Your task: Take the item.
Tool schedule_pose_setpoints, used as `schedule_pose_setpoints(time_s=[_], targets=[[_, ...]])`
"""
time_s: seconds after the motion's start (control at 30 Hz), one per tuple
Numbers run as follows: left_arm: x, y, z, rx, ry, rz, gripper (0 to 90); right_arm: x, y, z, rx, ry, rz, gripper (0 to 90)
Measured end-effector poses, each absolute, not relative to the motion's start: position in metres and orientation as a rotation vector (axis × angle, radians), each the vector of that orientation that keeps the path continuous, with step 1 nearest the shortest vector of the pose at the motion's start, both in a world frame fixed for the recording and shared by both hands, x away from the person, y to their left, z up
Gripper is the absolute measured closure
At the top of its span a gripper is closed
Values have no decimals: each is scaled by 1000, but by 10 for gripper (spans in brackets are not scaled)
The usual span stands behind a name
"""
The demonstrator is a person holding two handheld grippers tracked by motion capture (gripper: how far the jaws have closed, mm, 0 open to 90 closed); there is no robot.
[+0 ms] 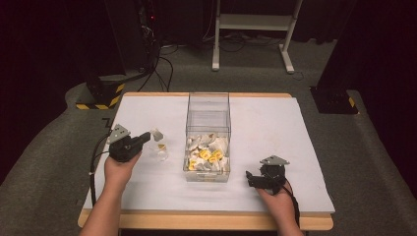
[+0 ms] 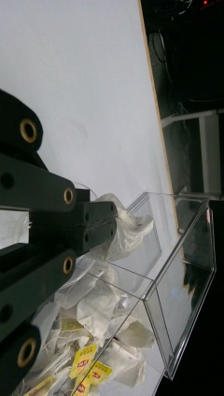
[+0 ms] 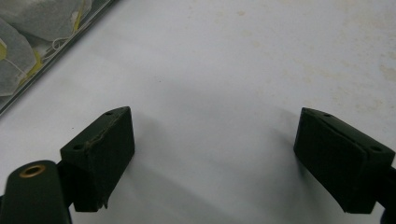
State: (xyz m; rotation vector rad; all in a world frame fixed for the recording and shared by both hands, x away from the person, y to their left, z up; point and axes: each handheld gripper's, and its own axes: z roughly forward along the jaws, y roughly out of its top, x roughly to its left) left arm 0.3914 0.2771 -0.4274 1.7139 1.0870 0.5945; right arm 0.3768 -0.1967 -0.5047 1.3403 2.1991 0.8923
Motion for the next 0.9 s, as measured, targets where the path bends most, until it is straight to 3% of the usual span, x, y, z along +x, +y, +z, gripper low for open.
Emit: schedule_pose_setpoints(time_s=[0.1,0.13,0.17,0.23,0.3,0.9], targets=[[391,277,-428,1708,1085,580,879,377,-197,-505,1341,2199,891,124],[391,278,-428,1702,1077,563,760,377,-197,-505,1341,2199,891,124],[391,278,-428,1696,1074,555,760,377,-197,-505,1341,2199,891,124],[390,276,-426,1685,1065,561,611,377,-197,-505,1340,2199,892,124],[390,275,-424,1681,1066,565,546,377,-197,-505,1340,2199,891,124],[388,270,-424,1759,1021,560,331,377,-197,-505,1339,2199,890,125]])
